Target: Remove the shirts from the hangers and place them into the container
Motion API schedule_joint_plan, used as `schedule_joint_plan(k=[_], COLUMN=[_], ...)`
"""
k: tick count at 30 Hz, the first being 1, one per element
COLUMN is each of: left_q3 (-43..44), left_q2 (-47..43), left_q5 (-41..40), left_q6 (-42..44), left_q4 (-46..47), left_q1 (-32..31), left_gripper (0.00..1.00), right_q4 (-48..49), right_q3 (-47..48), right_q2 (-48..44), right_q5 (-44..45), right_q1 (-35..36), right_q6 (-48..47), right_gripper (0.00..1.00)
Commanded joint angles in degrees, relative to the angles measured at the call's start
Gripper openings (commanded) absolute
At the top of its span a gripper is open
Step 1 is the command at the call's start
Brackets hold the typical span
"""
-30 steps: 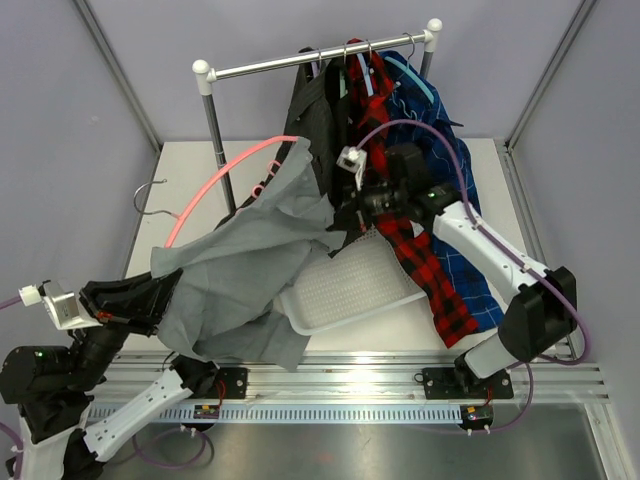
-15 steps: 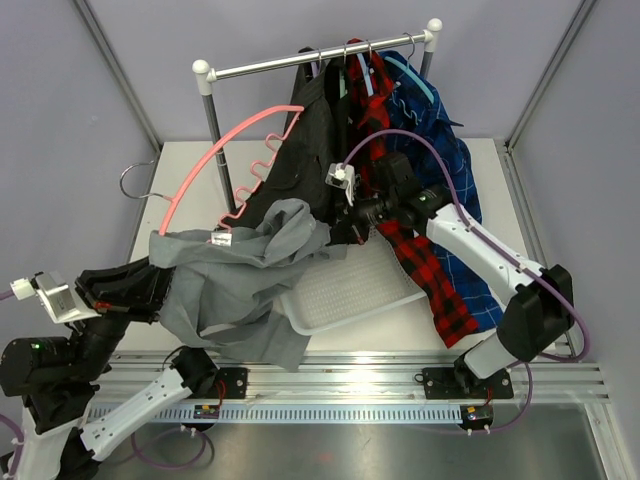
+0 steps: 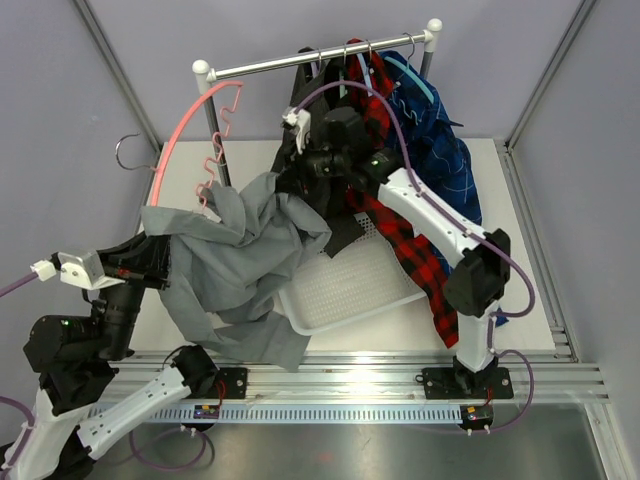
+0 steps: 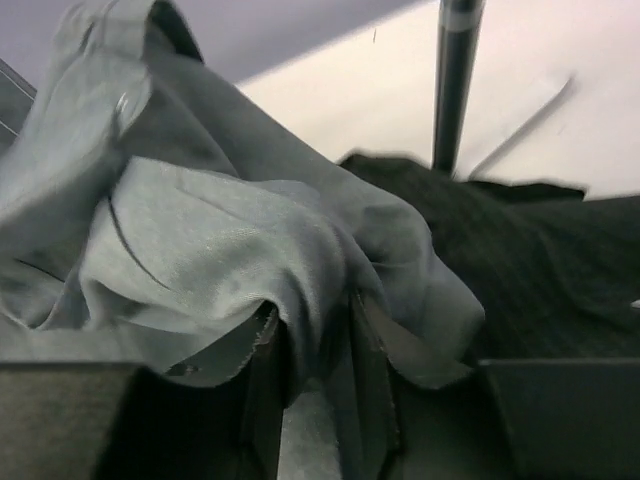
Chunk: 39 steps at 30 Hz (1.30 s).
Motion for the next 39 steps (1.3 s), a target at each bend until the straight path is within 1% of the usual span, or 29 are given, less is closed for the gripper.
schedule_joint_plan(k=[1, 3, 4, 6, 7, 8, 9, 10, 11, 12, 13, 15, 16, 18, 19, 25, 27, 30, 32, 35, 39], left_q3=[-0.1, -0.2, -0.2, 0.2, 0.3, 0.4, 0.4, 0.2, 0.0, 0.1, 0.3, 0.9, 1.0, 1.0, 1.1, 4.9, 5.3, 4.9, 4.9, 6.1, 7.7], left_q2=[1.9, 2.6, 3.0, 4.4, 4.6, 5.1, 5.8, 6.0, 6.4, 7.3, 8.1, 10.3, 11.0, 12.4, 13.7, 16.5, 15.5, 12.7, 11.1, 10.0, 9.0], left_q5=[-4.2, -4.8, -4.6, -3.4, -2.7, -1.2, -0.2, 1.1, 4.3, 5.7, 7.3, 12.0, 14.0, 16.1, 17.5, 24.8, 26.4, 31.5, 32.3, 31.4, 33.7], left_q6=[3.1, 4.2, 4.4, 5.1, 5.2, 5.7, 6.0, 6.9, 7.2, 7.3, 8.0, 8.7, 9.3, 10.6, 11.9, 18.3, 19.6, 20.7, 21.0, 20.8, 20.8], left_q4=[5.6, 4.3, 3.8, 2.1, 1.7, 1.3, 1.1, 1.0, 1.0, 0.6, 0.3, -1.2, -1.7, -2.1, -2.0, -5.3, -5.3, -5.1, -5.8, -9.1, -14.4], left_q1=[-0.2, -0.2, -0.2, -0.2, -0.2, -0.2, -0.2, -0.2, -0.2, -0.2, -0.2, -0.2, -0.2, -0.2, -0.2, -0.2, -0.2, -0.2, -0.2, -0.2, -0.2], left_gripper=[0.00, 0.00, 0.00, 0.00, 0.00, 0.00, 0.00, 0.00, 0.00, 0.00, 0.00, 0.00, 0.00, 0.00, 0.00, 0.00, 0.00, 0.00, 0.00, 0.00, 0.00], right_q4=[-7.5, -9.6, -10.8, -14.4, -15.7, -18.7, -21.0, -27.2, -30.8, -34.9, -43.0, -48.5, -50.6, -52.3, -54.1, -54.3, -54.6, -54.4, -54.2, -53.7, -54.0], right_q3=[0.7, -0.4, -0.5, -0.9, -0.9, -1.1, -1.1, -0.9, -0.8, -0.8, -0.8, -1.8, -2.4, -1.3, 0.7, 6.8, 9.2, 11.7, 12.8, 15.3, 20.0], right_q2=[2.3, 0.7, 0.0, -3.0, -4.3, -5.5, -8.1, -9.4, -10.7, -13.5, -14.9, -19.1, -20.5, -22.0, -22.1, -21.4, -21.1, -20.6, -19.9, -18.9, -16.7], right_q5=[-2.5, -2.6, -2.9, -4.5, -5.4, -6.6, -10.0, -11.7, -13.9, -14.9, -15.7, -16.9, -16.9, -16.0, -14.8, -11.1, -11.0, -11.8, -11.9, -12.2, -14.7], right_q1=[0.7, 0.4, 0.1, -0.6, -1.2, -2.1, -2.7, -3.2, -3.4, -3.5, -3.5, -3.5, -3.5, -3.5, -3.5, -3.5, -3.5, -3.5, -3.5, -3.5, -3.5], right_q6=[-5.2, -8.7, -12.6, -16.6, -20.2, -22.4, -25.3, -33.0, -37.7, -43.2, -54.2, -64.6, -66.3, -69.1, -69.8, -69.7, -69.3, -68.9, -68.3, -67.6, -67.6], right_gripper=[0.39, 0.51, 0.64, 0.72, 0.76, 0.78, 0.79, 0.79, 0.80, 0.80, 0.81, 0.82, 0.83, 0.83, 0.83, 0.83, 0.83, 0.83, 0.83, 0.83, 0.83])
